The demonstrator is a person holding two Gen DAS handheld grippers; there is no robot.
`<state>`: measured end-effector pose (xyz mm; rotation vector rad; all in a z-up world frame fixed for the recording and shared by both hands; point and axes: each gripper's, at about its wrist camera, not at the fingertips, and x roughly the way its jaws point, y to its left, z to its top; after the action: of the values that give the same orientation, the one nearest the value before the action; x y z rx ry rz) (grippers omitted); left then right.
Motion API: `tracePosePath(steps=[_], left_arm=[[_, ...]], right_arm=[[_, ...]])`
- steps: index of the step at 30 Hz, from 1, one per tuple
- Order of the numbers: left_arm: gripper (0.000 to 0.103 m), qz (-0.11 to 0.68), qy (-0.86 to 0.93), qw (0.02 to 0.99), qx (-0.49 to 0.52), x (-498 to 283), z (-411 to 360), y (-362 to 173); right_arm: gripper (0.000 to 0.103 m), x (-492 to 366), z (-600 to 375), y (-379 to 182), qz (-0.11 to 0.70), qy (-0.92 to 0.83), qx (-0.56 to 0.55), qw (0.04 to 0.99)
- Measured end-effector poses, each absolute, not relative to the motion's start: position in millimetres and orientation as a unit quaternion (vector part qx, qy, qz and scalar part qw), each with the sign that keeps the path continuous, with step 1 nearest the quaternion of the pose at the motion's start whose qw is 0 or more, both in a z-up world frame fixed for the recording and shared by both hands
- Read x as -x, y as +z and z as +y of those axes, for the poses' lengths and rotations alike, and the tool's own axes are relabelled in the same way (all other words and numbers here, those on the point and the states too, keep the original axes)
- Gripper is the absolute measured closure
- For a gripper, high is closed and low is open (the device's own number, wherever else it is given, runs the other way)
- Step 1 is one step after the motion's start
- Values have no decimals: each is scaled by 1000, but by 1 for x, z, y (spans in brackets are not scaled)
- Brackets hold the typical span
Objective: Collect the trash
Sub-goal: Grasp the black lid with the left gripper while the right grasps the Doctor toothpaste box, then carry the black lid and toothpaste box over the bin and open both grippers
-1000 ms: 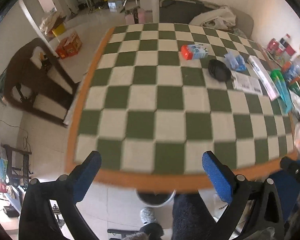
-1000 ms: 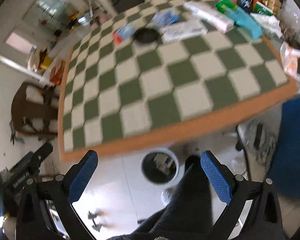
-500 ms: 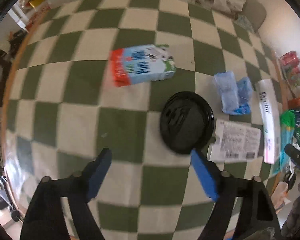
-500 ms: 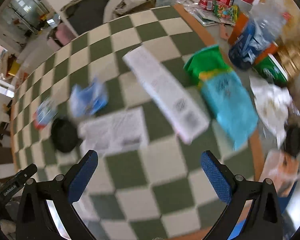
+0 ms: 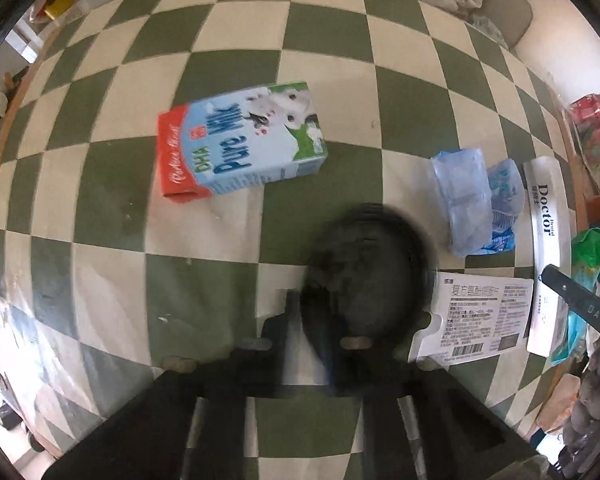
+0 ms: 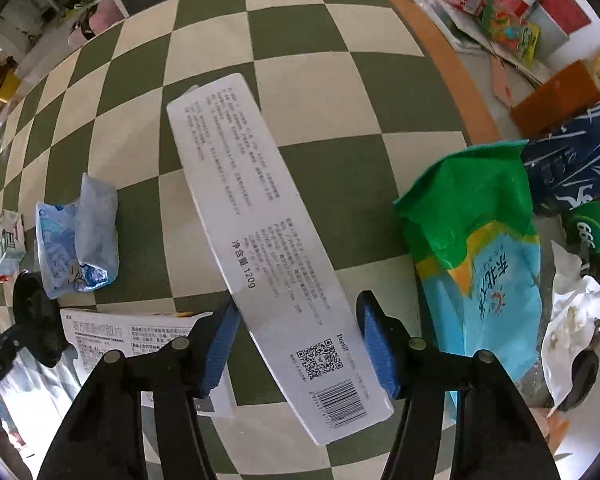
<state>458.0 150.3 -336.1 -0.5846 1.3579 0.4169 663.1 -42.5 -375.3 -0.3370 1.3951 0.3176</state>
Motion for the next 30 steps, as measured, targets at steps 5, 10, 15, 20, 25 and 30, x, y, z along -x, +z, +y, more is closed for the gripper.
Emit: tracePosePath(steps=[5, 10, 15, 20, 25, 30], left_arm=[[101, 604, 193, 731, 251, -444, 147, -317], [102, 589, 198, 745, 241, -418, 146, -291], [102, 567, 201, 764, 233, -376, 150, -266], [102, 546, 203, 778, 235, -334, 156, -255], [102, 525, 197, 794, 235, -273, 140, -249], [102, 518, 187, 804, 227, -191, 132, -250]], right_arm=[[48, -651, -49, -363, 633, 150, 116, 751], [49, -631, -56, -340, 622, 164, 78, 761], [50, -594, -51, -310, 601, 184, 76, 774], [51, -534, -49, -292, 593, 208, 60, 776], [51, -446, -48, -261, 569, 240, 55, 785], [51, -348, -52, -242, 543, 255, 47, 798]])
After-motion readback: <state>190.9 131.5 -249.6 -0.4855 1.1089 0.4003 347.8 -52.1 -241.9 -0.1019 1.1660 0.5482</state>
